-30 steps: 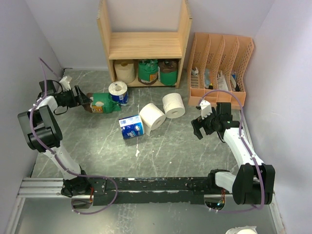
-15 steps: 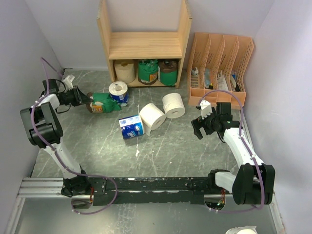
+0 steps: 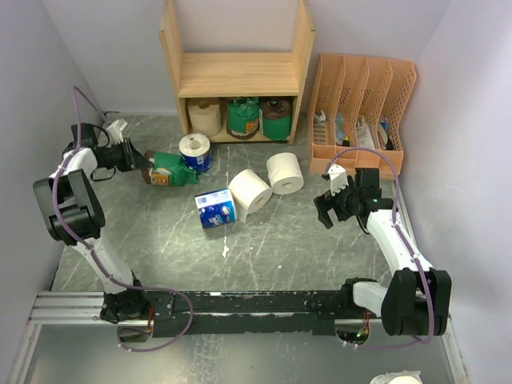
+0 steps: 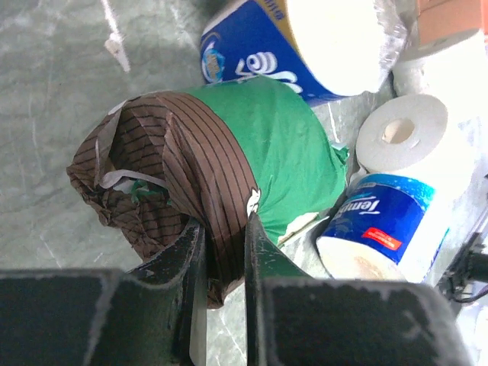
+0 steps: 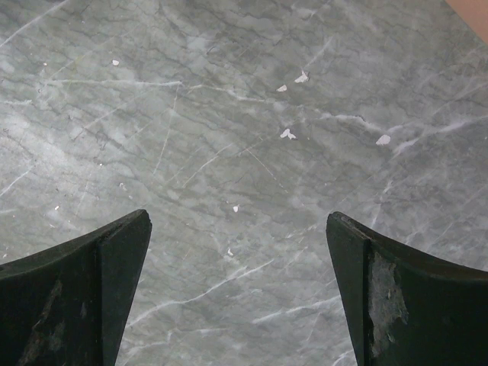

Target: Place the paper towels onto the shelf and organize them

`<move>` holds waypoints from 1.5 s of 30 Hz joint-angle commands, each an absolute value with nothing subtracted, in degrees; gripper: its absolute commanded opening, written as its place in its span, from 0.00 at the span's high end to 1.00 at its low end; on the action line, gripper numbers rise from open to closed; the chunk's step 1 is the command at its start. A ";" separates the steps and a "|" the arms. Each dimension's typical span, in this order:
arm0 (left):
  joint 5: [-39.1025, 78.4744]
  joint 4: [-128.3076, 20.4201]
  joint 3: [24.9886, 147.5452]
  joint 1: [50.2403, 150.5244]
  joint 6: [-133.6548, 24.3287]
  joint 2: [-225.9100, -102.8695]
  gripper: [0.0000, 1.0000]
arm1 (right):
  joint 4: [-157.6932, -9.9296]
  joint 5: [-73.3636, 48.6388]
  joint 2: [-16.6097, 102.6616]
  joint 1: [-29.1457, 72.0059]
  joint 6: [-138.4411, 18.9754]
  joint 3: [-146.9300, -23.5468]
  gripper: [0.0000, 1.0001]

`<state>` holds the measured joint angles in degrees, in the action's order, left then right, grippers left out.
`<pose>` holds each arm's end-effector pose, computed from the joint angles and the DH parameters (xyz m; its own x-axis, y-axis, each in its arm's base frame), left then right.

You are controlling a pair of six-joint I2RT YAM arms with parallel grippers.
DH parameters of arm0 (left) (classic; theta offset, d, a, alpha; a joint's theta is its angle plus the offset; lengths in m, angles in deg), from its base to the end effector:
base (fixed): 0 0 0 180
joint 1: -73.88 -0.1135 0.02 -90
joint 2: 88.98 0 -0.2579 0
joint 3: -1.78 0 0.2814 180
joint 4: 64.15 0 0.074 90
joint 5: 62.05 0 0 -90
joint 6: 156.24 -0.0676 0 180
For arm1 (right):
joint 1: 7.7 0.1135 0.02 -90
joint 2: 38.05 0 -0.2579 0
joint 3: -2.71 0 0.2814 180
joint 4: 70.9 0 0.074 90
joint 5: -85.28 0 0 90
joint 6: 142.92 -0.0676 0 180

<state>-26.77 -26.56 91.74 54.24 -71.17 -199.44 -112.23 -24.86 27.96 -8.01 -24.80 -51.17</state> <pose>0.4268 0.0937 0.1606 -0.7783 -0.2250 -0.5862 0.2802 0.7110 -0.6450 0.2722 0.0218 0.1795 -0.6144 -0.4392 -0.6555 -0.5550 0.8310 -0.0366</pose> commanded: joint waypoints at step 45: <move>21.49 -16.12 114.96 107.12 -91.97 -188.42 0.93 | -112.27 -24.98 25.83 -8.76 -24.35 -50.74 0.00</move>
<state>25.27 -16.86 113.75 106.74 -90.06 -184.62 -112.21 -24.84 26.59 -8.08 -24.78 -51.17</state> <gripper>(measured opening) 0.239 0.996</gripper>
